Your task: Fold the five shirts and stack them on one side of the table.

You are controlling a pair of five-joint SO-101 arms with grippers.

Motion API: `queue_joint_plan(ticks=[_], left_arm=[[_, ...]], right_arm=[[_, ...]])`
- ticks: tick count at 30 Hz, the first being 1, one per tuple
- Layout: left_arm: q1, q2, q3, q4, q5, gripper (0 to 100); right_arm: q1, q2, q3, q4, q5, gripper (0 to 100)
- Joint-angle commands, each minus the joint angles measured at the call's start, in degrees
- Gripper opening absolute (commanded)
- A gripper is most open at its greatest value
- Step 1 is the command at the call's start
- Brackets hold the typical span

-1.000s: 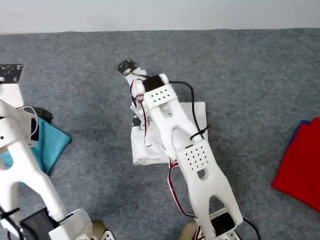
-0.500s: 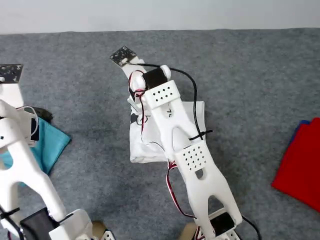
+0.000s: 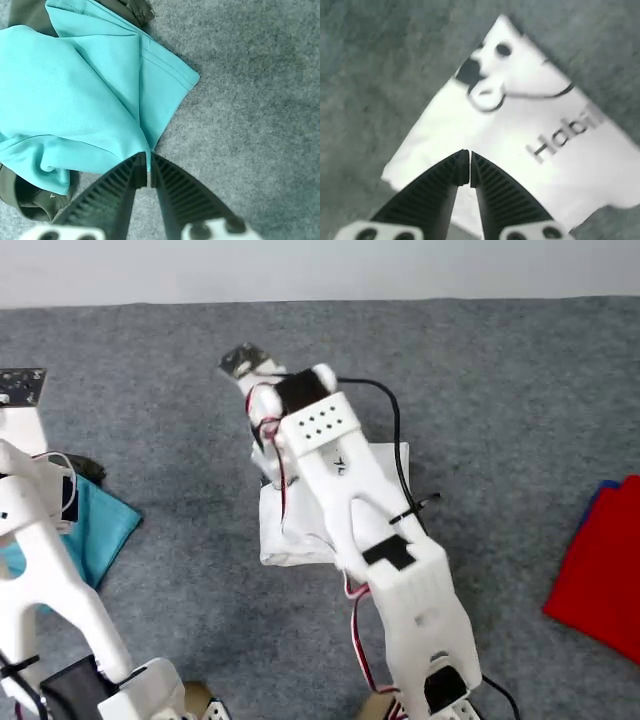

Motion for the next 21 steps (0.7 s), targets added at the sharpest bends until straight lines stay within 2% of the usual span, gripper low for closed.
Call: queue_joint_plan(ticks=[1, 11, 17, 21], left_arm=[[-0.1, -2.3, -0.4, 0.0, -0.1, 2], [-0.1, -2.3, -0.4, 0.2, -0.1, 2], [-0.1, -2.3, -0.4, 0.2, -0.1, 2], [-0.1, -2.3, -0.4, 0.1, -0.1, 2]], right_arm=[[-2.8, -7.7, 6.1, 1.3, -2.0, 1.0], [-7.5, 0.2, 17.8, -11.6, -2.4, 1.0], [-8.0, 4.4, 18.2, -11.4, -1.9, 1.0], [-8.0, -1.5, 17.4, -9.1, -1.8, 1.0]])
